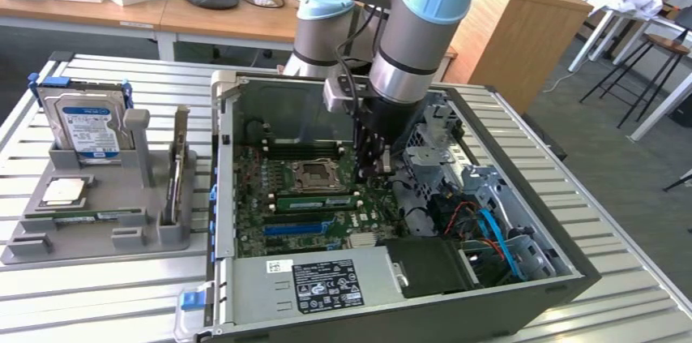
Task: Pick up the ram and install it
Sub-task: 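Press down the ram until it locks into place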
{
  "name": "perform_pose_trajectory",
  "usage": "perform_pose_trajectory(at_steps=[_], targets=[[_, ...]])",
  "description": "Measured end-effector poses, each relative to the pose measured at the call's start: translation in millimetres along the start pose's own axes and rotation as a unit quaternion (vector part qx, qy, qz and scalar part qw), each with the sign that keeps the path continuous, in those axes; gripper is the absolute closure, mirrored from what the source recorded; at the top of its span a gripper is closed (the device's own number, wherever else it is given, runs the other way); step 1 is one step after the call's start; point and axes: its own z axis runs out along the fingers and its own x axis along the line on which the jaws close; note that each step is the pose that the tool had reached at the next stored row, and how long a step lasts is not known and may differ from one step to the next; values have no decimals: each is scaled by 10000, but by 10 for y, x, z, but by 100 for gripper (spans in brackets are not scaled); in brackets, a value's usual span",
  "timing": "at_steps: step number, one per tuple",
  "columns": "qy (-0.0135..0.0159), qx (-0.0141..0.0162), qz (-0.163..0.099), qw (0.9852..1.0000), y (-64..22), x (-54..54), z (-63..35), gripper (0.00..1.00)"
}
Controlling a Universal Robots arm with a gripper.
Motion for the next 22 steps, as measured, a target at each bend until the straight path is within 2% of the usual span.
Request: perform_pose_trajectory(at_steps=[14, 22], targets=[[-2, 1, 0, 10000, -52, 0, 2, 90], [-1, 0, 0, 10000, -54, 3, 91, 90]])
